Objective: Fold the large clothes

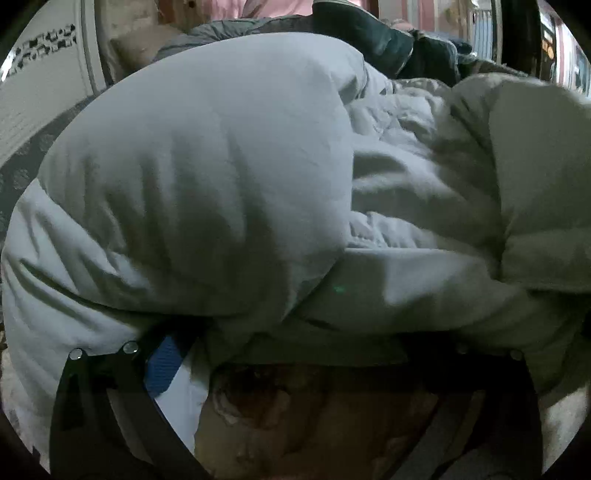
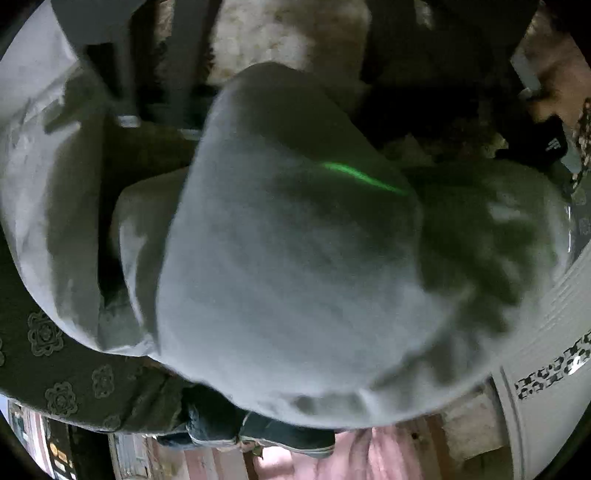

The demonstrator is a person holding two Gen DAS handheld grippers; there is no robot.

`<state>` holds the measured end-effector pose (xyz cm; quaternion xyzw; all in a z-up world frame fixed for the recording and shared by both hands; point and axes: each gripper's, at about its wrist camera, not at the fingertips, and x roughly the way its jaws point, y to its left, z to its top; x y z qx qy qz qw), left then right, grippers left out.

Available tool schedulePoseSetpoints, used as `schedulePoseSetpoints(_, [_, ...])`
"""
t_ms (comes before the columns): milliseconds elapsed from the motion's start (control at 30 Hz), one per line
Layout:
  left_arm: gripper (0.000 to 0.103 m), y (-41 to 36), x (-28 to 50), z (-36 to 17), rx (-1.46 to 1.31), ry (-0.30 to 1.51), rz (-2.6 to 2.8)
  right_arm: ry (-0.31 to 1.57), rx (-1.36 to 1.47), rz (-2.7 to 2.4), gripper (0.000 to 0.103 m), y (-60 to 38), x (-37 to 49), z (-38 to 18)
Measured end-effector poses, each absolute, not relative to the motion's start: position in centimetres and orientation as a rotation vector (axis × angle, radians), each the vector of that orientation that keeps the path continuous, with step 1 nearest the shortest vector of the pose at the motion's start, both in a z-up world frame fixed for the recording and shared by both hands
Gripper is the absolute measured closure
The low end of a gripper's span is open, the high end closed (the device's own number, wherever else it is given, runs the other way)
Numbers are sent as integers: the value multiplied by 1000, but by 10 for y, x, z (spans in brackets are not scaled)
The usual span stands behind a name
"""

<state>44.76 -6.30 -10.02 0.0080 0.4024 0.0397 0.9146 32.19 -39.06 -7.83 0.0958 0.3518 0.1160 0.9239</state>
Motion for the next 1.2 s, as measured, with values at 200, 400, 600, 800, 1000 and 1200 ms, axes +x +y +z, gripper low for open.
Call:
schedulePoseSetpoints(200, [86, -39, 445, -76, -74, 852, 63, 640, 241, 221, 87, -421, 283, -37])
schedulePoseSetpoints(400, [96, -34, 359, 13, 13, 650, -41, 507, 155, 209, 89, -443, 193, 23])
schedulePoseSetpoints(600, [103, 8, 247, 58, -99, 640, -51, 465, 169, 151, 103, -483, 120, 49])
schedulePoseSetpoints(800, [81, -27, 215, 38, 17, 682, -86, 577, 139, 40, 81, -502, 109, 6])
schedulePoseSetpoints(1000, [3, -88, 242, 7, 14, 681, -152, 633, 209, 70, 3, -491, 113, -30])
schedulePoseSetpoints(1200, [3, -118, 294, -42, 231, 712, -113, 661, 192, 84, 3, -457, 155, -46])
